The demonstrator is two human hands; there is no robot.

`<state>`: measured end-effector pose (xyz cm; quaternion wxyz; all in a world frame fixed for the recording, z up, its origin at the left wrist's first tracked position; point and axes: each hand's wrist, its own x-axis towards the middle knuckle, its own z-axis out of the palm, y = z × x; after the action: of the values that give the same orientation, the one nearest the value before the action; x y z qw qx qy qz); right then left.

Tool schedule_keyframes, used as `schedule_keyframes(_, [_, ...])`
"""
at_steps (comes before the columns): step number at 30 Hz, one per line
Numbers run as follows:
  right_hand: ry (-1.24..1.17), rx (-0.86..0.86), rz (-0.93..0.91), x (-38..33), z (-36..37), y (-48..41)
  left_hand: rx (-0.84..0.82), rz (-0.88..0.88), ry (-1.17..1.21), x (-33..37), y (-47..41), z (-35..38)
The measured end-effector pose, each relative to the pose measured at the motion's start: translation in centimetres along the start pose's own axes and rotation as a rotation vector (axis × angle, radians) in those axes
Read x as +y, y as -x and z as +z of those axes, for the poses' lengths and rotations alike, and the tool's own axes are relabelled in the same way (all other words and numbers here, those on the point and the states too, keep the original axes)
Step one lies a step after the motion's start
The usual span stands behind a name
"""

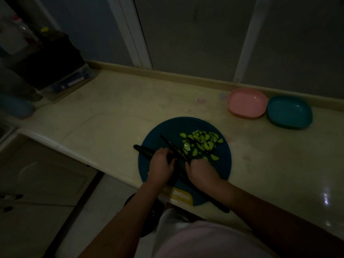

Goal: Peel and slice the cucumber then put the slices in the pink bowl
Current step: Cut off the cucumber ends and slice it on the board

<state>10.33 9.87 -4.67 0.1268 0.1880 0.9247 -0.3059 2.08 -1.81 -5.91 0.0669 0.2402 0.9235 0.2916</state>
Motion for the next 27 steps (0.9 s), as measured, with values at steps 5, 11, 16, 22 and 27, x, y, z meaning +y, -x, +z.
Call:
schedule_keyframes(5, [-0.001, -0.001, 0.007, 0.9, -0.1, 0.1, -0.002, -0.007, 0.006, -0.1, 0.1, -0.1])
schedule_keyframes(11, [-0.047, -0.001, 0.011, 1.8, -0.6, 1.0, 0.002, -0.007, 0.016, -0.1, 0.1, -0.1])
schedule_keyframes(16, [-0.091, 0.017, -0.021, 1.7, -0.3, 1.5, 0.006, -0.007, 0.005, 0.0, 0.1, -0.1])
schedule_keyframes(22, [-0.069, 0.011, -0.025, 1.6, -0.7, 1.4, 0.007, -0.013, 0.006, 0.0, 0.1, -0.1])
schedule_keyframes(27, [-0.042, 0.002, -0.035, 1.6, -0.6, 1.0, -0.001, -0.023, 0.008, -0.1, 0.1, -0.1])
